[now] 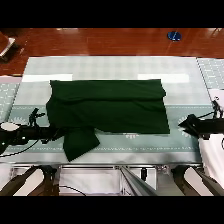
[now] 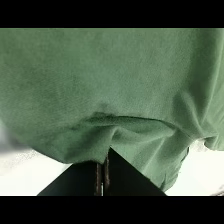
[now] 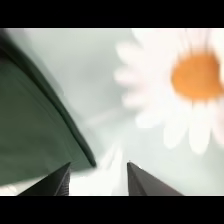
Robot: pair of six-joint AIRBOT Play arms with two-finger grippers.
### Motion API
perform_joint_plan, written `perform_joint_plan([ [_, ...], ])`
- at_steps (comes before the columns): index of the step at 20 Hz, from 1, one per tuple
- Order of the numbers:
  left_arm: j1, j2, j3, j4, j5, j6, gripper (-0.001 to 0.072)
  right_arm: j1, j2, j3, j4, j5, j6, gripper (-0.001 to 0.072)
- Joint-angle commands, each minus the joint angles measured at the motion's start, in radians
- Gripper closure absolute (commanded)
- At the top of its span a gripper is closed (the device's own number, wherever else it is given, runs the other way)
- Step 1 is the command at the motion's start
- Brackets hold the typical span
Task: Fold the shirts.
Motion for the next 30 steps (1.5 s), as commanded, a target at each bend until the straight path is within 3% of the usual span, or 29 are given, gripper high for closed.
perform_joint_plan([
  [1,-0.005,-0.001,-0.002,0.019,0.026,0.0,0.0689,0.058,0.0,-0.046,-0.023,0.057,0.022,0.0305],
  [11,-0.005,-0.001,-0.001,0.019,0.027,0.0,0.0689,0.208,-0.229,-0.043,0.182,-0.184,-0.007,0.0309],
  [12,-0.005,-0.001,0.003,0.02,0.026,0.0,0.0689,0.217,-0.243,-0.033,0.197,-0.196,-0.023,0.0347],
  [13,-0.003,-0.001,0.016,0.02,0.016,0.0,0.0689,0.225,-0.248,-0.015,0.204,-0.196,-0.045,0.046],
  [14,0.0,-0.001,0.039,0.017,0.008,0.001,0.069,0.236,-0.246,0.013,0.215,-0.189,-0.09,0.0636],
  [15,0.0,-0.001,0.072,0.017,-0.01,0.016,0.069,0.245,-0.246,0.047,0.222,-0.167,-0.129,0.069],
  [18,0.0,-0.001,0.221,0.008,-0.062,0.021,0.0689,0.248,-0.247,0.19,0.2,-0.109,-0.146,0.069],
  [21,-0.016,-0.045,0.367,-0.071,0.007,-0.003,0.069,0.256,-0.318,0.356,0.224,-0.122,-0.146,0.069],
  [26,-0.101,-0.364,0.718,-0.099,0.018,-0.045,0.069,0.322,-0.57,0.661,0.248,-0.137,-0.118,0.069],
  [30,-0.142,-0.639,1.025,-0.098,-0.08,-0.102,0.069,0.328,-0.75,0.866,0.254,-0.131,-0.074,0.069],
])
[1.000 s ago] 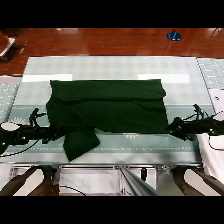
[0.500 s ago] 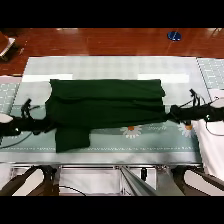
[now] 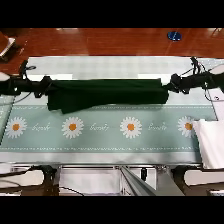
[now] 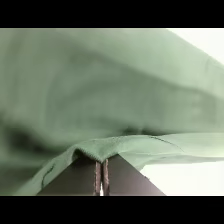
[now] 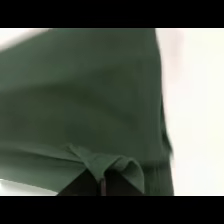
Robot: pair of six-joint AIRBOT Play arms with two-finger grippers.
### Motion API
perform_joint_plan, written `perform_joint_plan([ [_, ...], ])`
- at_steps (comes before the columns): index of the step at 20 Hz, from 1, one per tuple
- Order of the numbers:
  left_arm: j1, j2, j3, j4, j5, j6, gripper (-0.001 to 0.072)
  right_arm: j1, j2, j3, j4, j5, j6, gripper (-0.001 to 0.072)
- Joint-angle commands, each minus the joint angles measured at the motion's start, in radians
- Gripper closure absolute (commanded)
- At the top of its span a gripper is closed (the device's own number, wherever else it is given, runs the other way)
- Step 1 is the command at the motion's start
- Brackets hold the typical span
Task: Fold the shirts.
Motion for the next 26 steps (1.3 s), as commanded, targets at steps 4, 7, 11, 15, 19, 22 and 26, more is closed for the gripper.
perform_joint_plan([
  [4,-0.053,-0.377,0.409,-0.008,-0.117,-0.072,0.069,0.01,-0.255,0.26,0.091,-0.005,0.019,0.069],
  [7,-0.052,-0.431,0.481,-0.008,-0.11,-0.064,0.0671,0.01,-0.322,0.309,0.132,-0.009,0.017,0.0623],
  [11,-0.024,-0.432,0.591,0.117,-0.274,-0.077,0.0199,-0.034,-0.316,0.364,0.103,0.033,0.014,0.0306],
  [15,0.067,-0.307,0.587,0.437,-0.406,-0.137,0.0199,-0.181,-0.253,0.393,0.006,0.154,0.05,0.0305],
  [19,0.081,-0.022,0.174,0.313,-0.026,-0.116,0.0199,-0.202,-0.242,0.252,0.0,0.127,0.055,0.0305],
  [22,0.006,0.149,-0.09,0.208,0.169,-0.059,0.0199,-0.145,-0.27,0.206,0.016,0.106,0.034,0.0305],
  [26,-0.101,0.186,-0.136,0.205,0.155,-0.059,0.0199,-0.063,-0.312,0.207,0.087,0.101,0.02,0.0305],
])
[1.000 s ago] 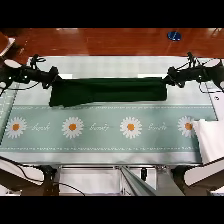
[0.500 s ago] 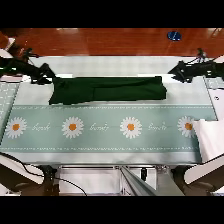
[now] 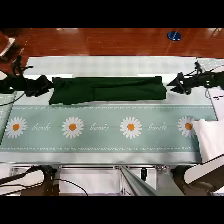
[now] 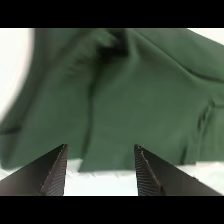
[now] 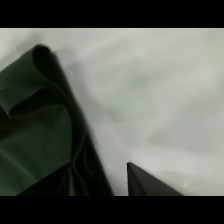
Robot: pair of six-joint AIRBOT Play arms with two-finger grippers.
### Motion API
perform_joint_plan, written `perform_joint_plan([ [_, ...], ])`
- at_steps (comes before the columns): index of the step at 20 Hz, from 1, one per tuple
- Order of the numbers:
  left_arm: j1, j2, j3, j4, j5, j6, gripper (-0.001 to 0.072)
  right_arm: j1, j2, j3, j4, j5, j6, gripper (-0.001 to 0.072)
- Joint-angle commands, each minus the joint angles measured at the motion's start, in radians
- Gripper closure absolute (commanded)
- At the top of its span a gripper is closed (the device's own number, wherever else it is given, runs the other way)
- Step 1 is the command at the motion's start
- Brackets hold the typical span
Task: Fold the shirts.
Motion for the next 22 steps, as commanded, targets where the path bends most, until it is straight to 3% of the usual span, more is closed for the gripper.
perform_joint_plan([
  [1,-0.091,0.05,-0.074,-0.03,0.067,0.011,0.0199,0.071,-0.03,-0.012,0.04,-0.008,-0.01,0.0305],
  [4,-0.158,0.048,-0.072,-0.033,0.095,0.012,0.02,0.125,-0.038,-0.012,0.039,-0.008,-0.01,0.0337],
  [6,-0.189,0.048,-0.07,-0.033,0.119,0.011,0.0202,0.139,-0.034,-0.008,0.047,0.01,-0.013,0.0633],
  [7,-0.199,0.048,-0.07,-0.034,0.122,0.011,0.0228,0.138,-0.023,-0.006,0.069,0.035,-0.027,0.069],
  [9,-0.22,0.049,-0.07,-0.034,0.109,0.015,0.0677,0.123,0.031,-0.006,0.056,0.112,-0.059,0.0691],
  [12,-0.311,0.046,-0.07,-0.095,0.163,0.014,0.069,0.112,0.234,-0.085,-0.079,0.161,-0.056,0.0691],
  [16,-0.599,-0.041,0.001,-0.142,0.346,-0.002,0.0691,0.112,0.617,-0.314,-0.126,0.097,-0.054,0.0691],
  [22,-0.875,-0.387,0.348,-0.142,0.216,-0.119,0.0691,0.112,1.045,-0.474,-0.116,0.109,0.014,0.0691],
])
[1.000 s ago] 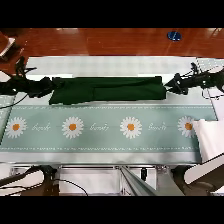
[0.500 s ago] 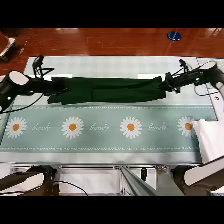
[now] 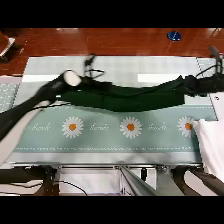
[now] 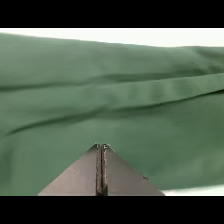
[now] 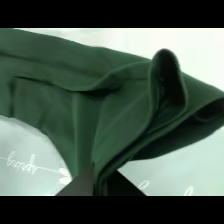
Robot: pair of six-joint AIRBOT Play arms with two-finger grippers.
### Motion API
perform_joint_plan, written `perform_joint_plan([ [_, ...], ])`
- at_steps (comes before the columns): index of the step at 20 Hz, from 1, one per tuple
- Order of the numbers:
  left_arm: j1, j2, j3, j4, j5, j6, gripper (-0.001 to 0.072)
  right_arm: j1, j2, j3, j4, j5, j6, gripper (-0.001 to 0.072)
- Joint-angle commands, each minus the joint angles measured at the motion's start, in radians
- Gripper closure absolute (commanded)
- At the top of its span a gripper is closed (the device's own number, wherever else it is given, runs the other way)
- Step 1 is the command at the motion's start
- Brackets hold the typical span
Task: Fold the shirts.
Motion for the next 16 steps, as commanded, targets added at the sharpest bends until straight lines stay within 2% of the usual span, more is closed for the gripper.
perform_joint_plan([
  [1,-0.159,-0.198,0.198,-0.006,-0.073,-0.093,0.0691,0.0,0.221,-0.06,-0.003,0.018,0.04,0.069],
  [6,-0.353,-0.404,0.4,-0.058,-0.16,-0.158,0.0691,0.0,0.296,-0.06,0.043,0.029,0.049,0.0691],
  [9,-0.401,-0.431,0.459,-0.076,-0.193,-0.106,0.0691,0.0,0.295,-0.06,0.049,0.023,0.045,0.0691],
  [11,-0.344,-0.406,0.488,0.022,-0.249,-0.153,0.069,0.0,0.295,-0.06,0.053,0.025,0.046,0.0691],
  [13,-0.213,-0.354,0.488,0.139,-0.356,-0.219,0.069,0.001,0.295,-0.06,0.073,0.024,0.046,0.0691],
  [16,0.014,-0.229,0.452,0.306,-0.51,-0.227,0.069,0.035,0.249,-0.047,0.138,0.016,0.033,0.0691],
])
